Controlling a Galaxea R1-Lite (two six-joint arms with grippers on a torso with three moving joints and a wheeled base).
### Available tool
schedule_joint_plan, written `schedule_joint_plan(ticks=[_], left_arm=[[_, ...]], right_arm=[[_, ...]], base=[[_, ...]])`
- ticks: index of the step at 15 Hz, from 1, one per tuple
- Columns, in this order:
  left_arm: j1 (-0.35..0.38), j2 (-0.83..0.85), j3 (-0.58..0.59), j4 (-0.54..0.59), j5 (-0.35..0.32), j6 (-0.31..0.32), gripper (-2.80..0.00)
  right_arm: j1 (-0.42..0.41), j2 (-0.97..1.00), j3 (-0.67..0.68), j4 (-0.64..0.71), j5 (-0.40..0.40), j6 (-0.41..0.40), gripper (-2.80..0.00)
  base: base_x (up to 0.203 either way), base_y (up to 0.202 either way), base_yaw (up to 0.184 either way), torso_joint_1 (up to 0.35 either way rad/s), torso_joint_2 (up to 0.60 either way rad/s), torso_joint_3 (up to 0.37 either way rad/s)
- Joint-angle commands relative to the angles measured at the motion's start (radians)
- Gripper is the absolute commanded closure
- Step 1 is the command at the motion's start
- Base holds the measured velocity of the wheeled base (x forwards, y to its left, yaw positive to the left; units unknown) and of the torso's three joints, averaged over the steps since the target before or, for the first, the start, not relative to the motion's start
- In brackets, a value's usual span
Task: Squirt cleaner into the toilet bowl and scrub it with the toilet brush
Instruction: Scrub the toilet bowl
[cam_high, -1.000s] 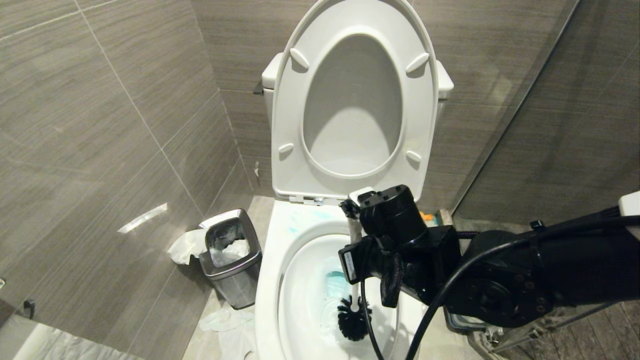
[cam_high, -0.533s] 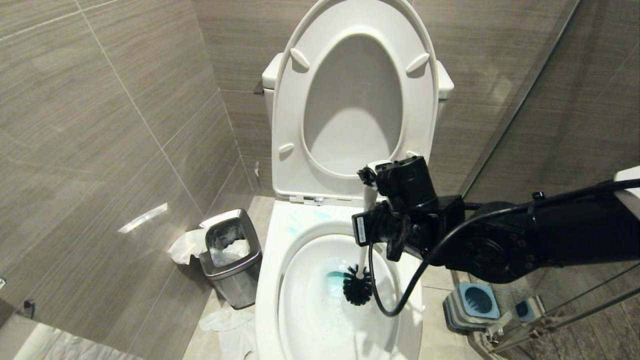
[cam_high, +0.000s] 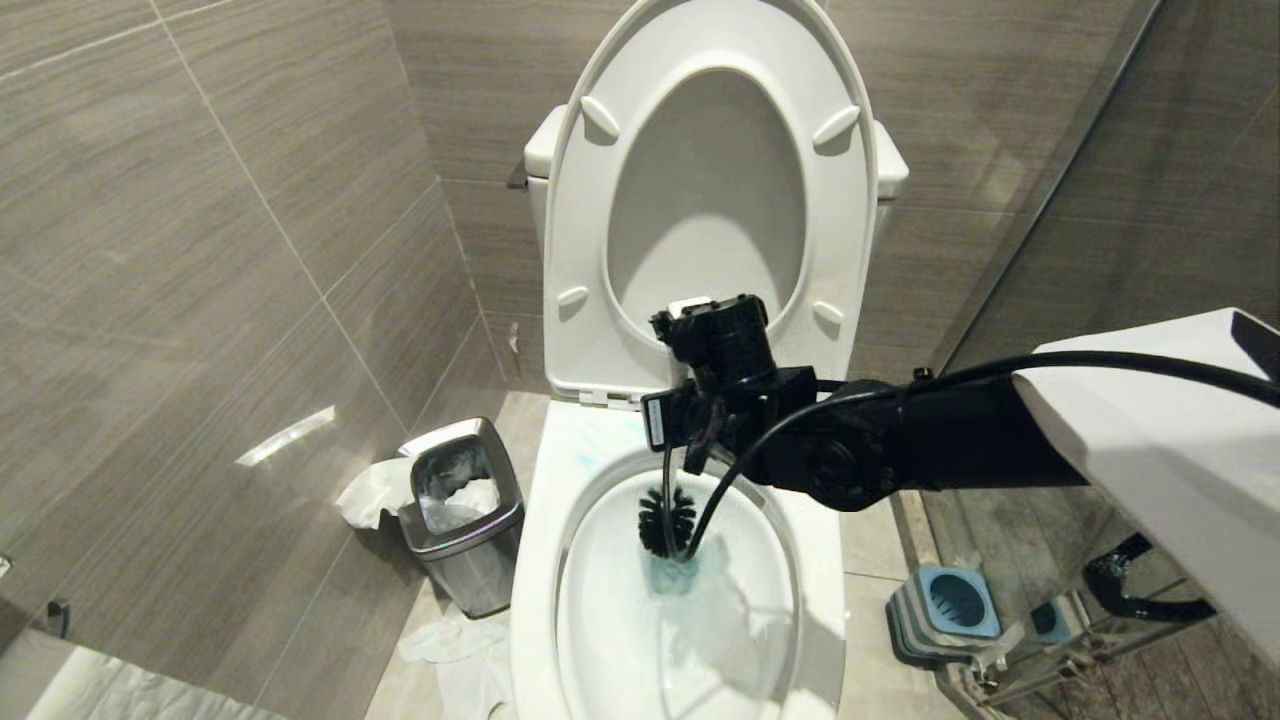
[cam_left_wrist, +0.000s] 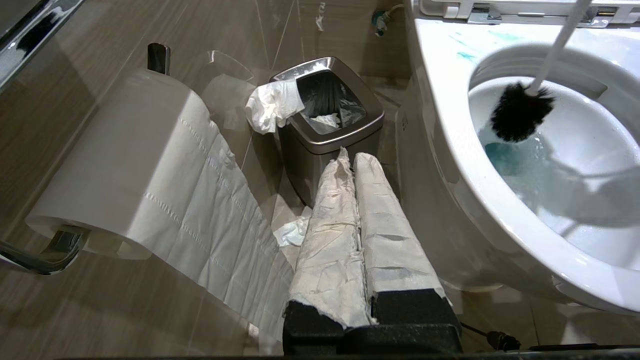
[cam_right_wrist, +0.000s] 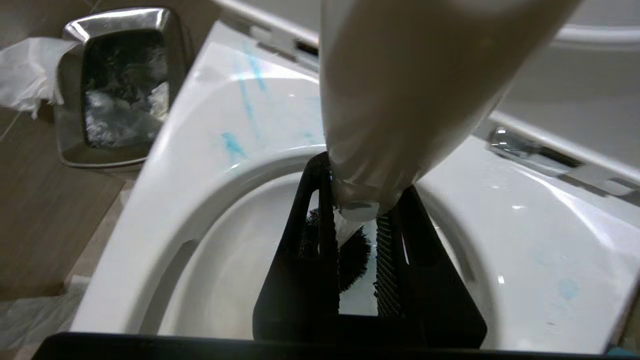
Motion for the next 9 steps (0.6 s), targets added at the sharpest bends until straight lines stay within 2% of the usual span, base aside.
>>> schedule_joint_plan(ticks=[1, 4, 9], left_arm=[[0.000, 0.001, 0.002, 0.000, 0.000, 0.000, 0.00], [0.000, 0.001, 0.002, 0.000, 0.000, 0.000, 0.00], [0.000, 0.001, 0.002, 0.000, 0.000, 0.000, 0.00]], right_arm=[[0.058, 0.045, -0.039, 0.022, -0.001, 0.003, 0.00], [0.119, -0.004, 0.011, 0.027, -0.008, 0.014, 0.00], [0.166, -0.177, 0.297, 0.026, -0.023, 0.033, 0.00]], base=[[0.000, 0.000, 0.000, 0.000, 0.00, 0.000], [0.000, 0.000, 0.000, 0.000, 0.00, 0.000], [0.000, 0.000, 0.000, 0.000, 0.00, 0.000]])
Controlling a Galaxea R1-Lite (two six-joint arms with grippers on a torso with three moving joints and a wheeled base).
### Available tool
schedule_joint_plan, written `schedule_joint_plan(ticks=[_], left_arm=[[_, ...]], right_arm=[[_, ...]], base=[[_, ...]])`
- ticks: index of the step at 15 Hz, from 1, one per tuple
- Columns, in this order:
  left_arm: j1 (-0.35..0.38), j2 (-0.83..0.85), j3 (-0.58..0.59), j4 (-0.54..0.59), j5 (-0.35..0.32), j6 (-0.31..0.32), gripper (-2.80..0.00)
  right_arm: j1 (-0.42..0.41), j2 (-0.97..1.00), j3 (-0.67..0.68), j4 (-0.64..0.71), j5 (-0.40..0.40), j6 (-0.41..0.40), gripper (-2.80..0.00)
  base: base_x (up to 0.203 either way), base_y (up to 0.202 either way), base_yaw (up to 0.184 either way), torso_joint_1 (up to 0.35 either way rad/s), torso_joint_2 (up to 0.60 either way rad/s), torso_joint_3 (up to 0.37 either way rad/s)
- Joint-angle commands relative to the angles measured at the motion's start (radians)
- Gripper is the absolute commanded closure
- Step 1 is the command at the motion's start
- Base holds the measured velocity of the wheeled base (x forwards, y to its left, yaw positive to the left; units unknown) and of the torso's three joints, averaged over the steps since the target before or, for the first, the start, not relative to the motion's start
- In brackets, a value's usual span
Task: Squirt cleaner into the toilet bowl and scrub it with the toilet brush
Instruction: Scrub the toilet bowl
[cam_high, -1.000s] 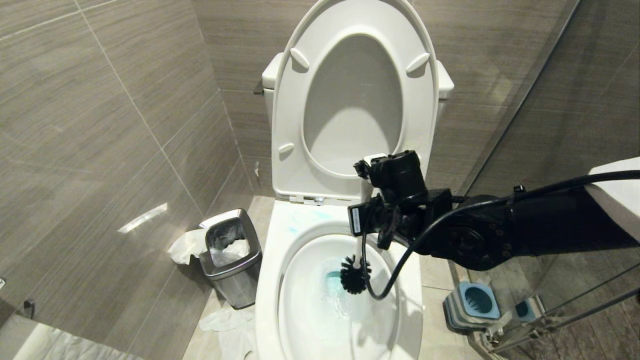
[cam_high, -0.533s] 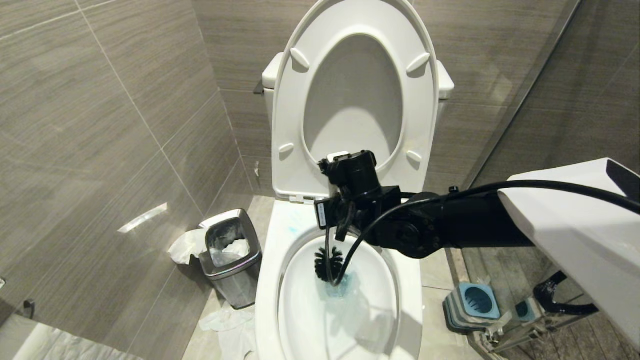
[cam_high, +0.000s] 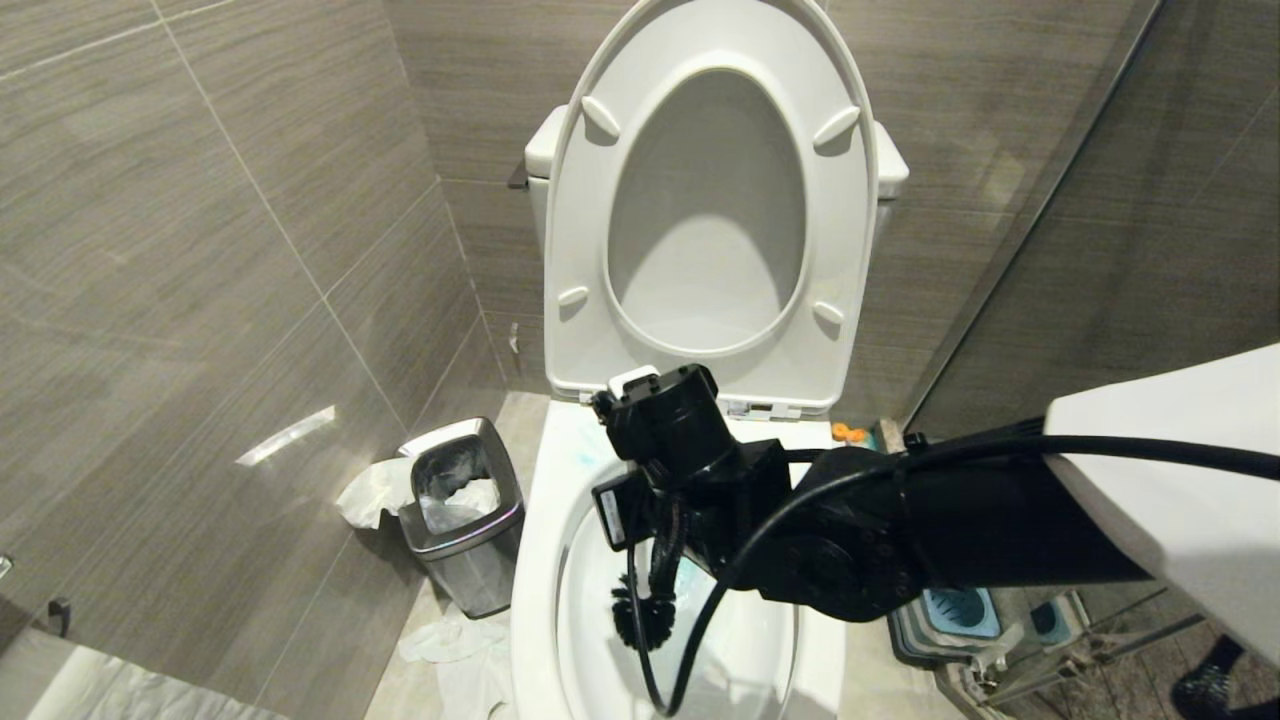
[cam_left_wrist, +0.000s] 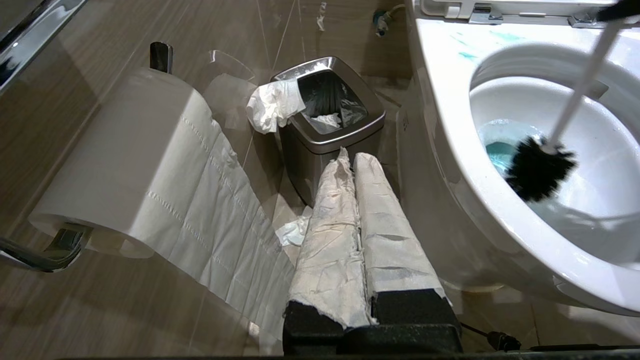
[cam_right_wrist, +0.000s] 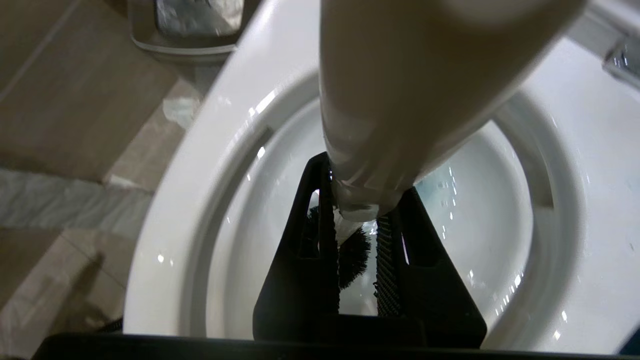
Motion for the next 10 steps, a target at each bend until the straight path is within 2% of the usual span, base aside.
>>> schedule_joint_plan(ticks=[1, 4, 8, 10], left_arm=[[0.000, 0.001, 0.002, 0.000, 0.000, 0.000, 0.00], [0.000, 0.001, 0.002, 0.000, 0.000, 0.000, 0.00], [0.000, 0.001, 0.002, 0.000, 0.000, 0.000, 0.00], [0.000, 0.001, 0.002, 0.000, 0.000, 0.000, 0.00]], right_arm=[[0.007, -0.128, 0.151, -0.004, -0.004, 0.014, 0.00], [-0.072, -0.205, 0.257, -0.009, -0.008, 0.024, 0.00], [-0.214, -0.185, 0.215, -0.013, -0.007, -0.036, 0.00], [-0.236, -0.138, 0.168, -0.022, -0.007, -0.052, 0.00]], base=[[0.000, 0.000, 0.000, 0.000, 0.00, 0.000], [0.000, 0.000, 0.000, 0.000, 0.00, 0.000], [0.000, 0.000, 0.000, 0.000, 0.00, 0.000], [0.000, 0.000, 0.000, 0.000, 0.00, 0.000]])
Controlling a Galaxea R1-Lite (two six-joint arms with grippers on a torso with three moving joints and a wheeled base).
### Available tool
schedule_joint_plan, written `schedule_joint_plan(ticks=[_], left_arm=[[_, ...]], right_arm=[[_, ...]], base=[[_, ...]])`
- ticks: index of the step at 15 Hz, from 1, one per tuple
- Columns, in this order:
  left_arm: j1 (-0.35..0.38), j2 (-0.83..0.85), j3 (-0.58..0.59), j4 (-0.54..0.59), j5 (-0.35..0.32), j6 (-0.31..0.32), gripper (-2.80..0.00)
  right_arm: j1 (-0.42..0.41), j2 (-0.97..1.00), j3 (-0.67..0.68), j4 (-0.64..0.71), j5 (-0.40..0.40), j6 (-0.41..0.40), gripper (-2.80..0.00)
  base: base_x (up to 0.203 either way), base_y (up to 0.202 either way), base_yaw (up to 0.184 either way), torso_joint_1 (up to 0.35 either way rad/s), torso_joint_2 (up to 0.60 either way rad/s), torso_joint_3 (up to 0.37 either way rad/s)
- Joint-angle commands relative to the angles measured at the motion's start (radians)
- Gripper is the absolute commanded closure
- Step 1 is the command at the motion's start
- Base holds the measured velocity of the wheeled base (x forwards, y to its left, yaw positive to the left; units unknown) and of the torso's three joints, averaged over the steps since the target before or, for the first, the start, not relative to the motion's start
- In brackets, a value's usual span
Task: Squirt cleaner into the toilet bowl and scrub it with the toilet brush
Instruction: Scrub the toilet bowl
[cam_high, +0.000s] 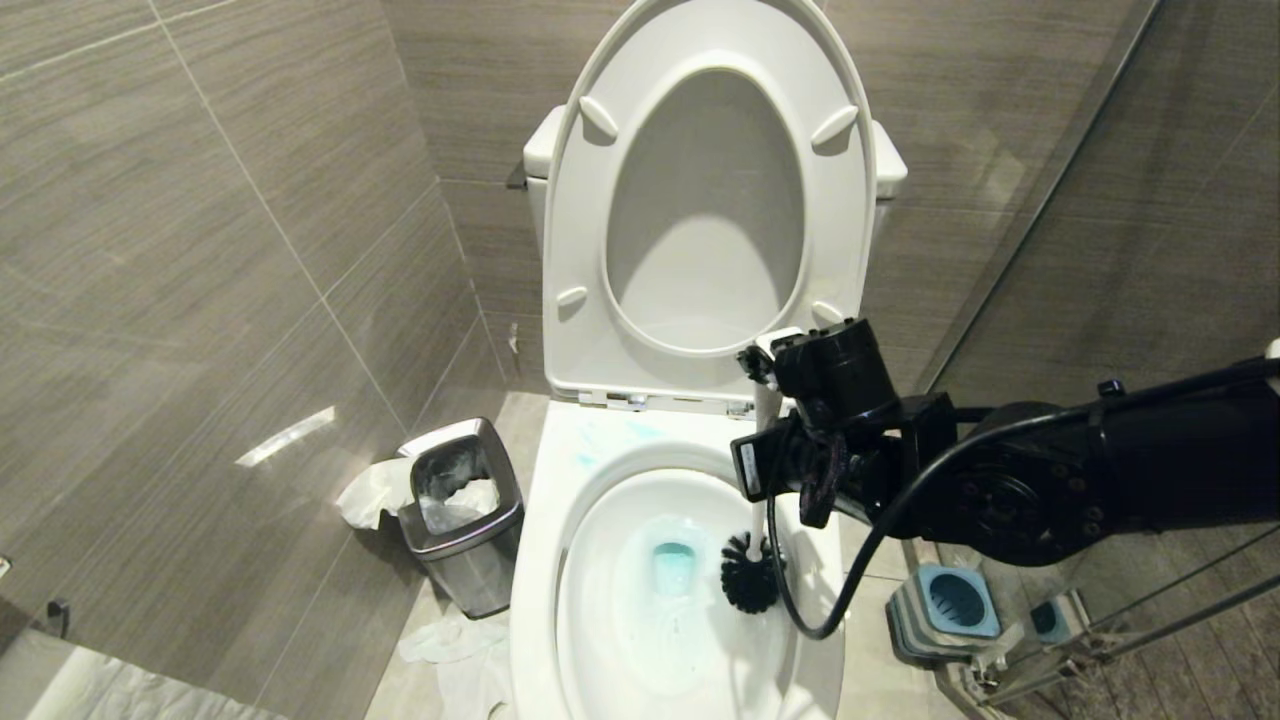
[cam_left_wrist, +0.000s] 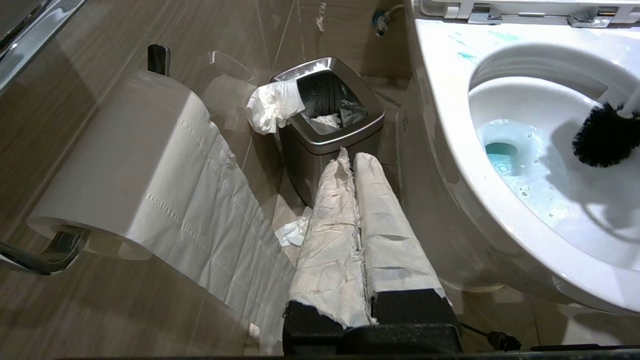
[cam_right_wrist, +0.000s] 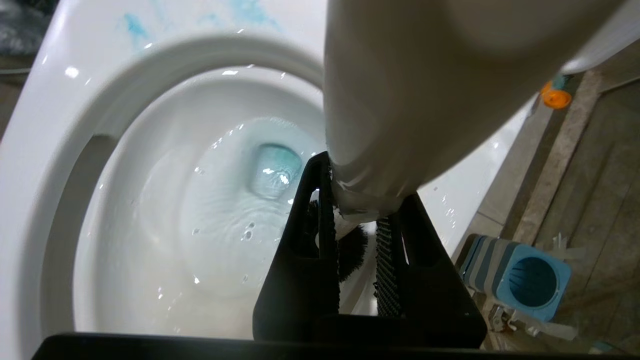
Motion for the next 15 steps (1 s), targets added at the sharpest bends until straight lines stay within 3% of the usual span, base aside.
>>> schedule_joint_plan(ticks=[1, 6, 9, 15], left_arm=[[0.000, 0.001, 0.002, 0.000, 0.000, 0.001, 0.00], [0.000, 0.001, 0.002, 0.000, 0.000, 0.000, 0.00], [0.000, 0.001, 0.002, 0.000, 0.000, 0.000, 0.00], [0.000, 0.001, 0.002, 0.000, 0.000, 0.000, 0.00]], right_arm=[[-0.023, 0.068, -0.067, -0.005, -0.003, -0.014, 0.00], [0.000, 0.264, -0.356, -0.003, -0.016, -0.082, 0.00], [0.062, 0.373, -0.527, 0.012, -0.014, -0.138, 0.00], [0.197, 0.370, -0.536, 0.057, -0.020, -0.121, 0.00]], base=[[0.000, 0.000, 0.000, 0.000, 0.00, 0.000], [0.000, 0.000, 0.000, 0.000, 0.00, 0.000], [0.000, 0.000, 0.000, 0.000, 0.00, 0.000], [0.000, 0.000, 0.000, 0.000, 0.00, 0.000]])
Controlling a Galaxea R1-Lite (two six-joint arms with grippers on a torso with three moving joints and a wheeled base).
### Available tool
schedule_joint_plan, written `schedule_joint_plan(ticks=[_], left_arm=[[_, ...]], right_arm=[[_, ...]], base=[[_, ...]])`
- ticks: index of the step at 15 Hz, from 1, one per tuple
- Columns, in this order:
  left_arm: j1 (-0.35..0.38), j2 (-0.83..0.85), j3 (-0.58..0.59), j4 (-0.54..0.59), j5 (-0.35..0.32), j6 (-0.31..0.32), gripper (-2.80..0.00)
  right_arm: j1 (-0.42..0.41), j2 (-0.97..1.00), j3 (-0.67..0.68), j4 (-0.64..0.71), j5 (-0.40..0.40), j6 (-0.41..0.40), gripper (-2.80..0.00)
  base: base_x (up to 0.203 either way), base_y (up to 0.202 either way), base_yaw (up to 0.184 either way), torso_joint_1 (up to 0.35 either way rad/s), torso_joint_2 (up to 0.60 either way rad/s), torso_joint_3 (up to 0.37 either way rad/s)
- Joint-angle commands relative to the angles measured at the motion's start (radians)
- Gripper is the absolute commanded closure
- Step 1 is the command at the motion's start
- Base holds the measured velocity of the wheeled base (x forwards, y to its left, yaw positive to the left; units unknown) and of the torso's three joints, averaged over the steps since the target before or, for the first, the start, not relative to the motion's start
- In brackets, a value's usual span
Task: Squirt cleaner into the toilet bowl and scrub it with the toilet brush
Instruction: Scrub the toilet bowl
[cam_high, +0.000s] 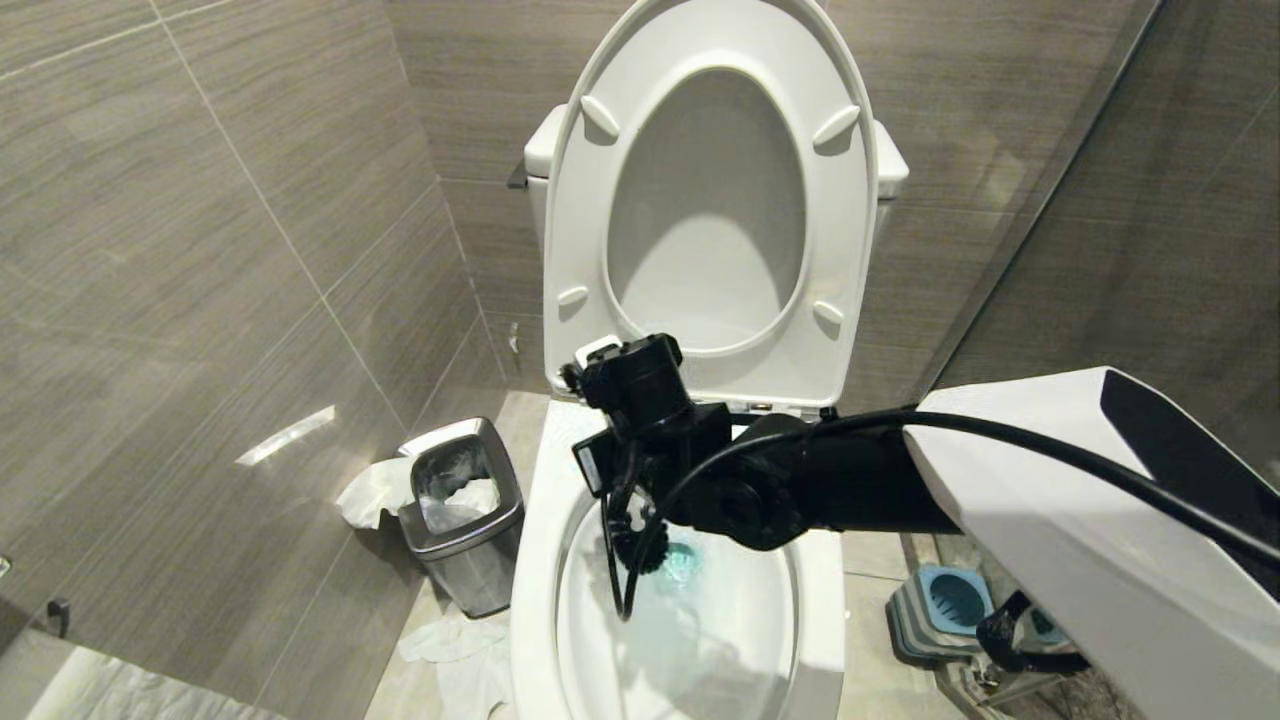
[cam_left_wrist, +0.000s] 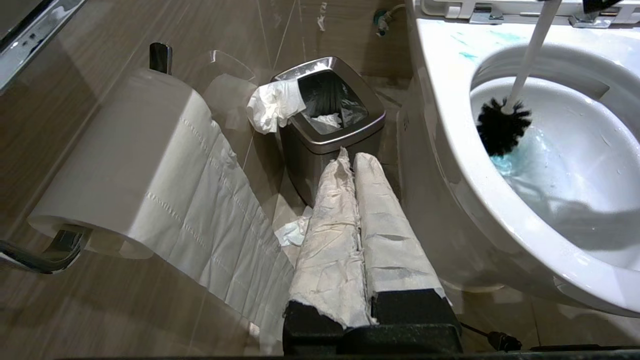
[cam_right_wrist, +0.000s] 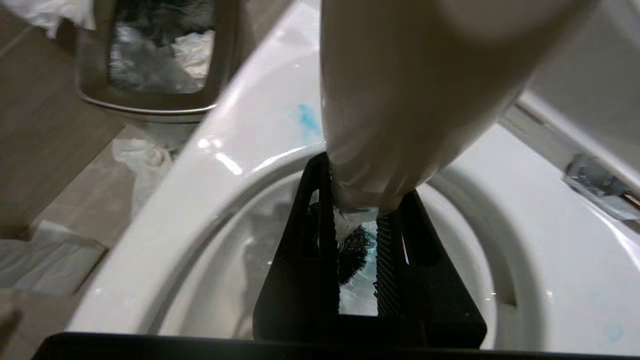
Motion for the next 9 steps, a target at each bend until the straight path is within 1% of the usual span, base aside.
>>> schedule_joint_plan(ticks=[1, 6, 8, 9], left_arm=[[0.000, 0.001, 0.002, 0.000, 0.000, -0.001, 0.00], [0.000, 0.001, 0.002, 0.000, 0.000, 0.000, 0.00], [0.000, 0.001, 0.002, 0.000, 0.000, -0.001, 0.00], [0.000, 0.001, 0.002, 0.000, 0.000, -0.001, 0.00]], right_arm=[[0.042, -0.037, 0.040, -0.001, -0.003, 0.016, 0.00], [0.080, -0.232, 0.300, -0.001, 0.001, 0.059, 0.00], [0.078, -0.298, 0.418, -0.010, 0.001, 0.068, 0.00], [0.063, -0.332, 0.471, -0.014, 0.002, 0.069, 0.00]], base=[[0.000, 0.000, 0.000, 0.000, 0.00, 0.000], [0.000, 0.000, 0.000, 0.000, 0.00, 0.000], [0.000, 0.000, 0.000, 0.000, 0.00, 0.000], [0.000, 0.000, 0.000, 0.000, 0.00, 0.000]])
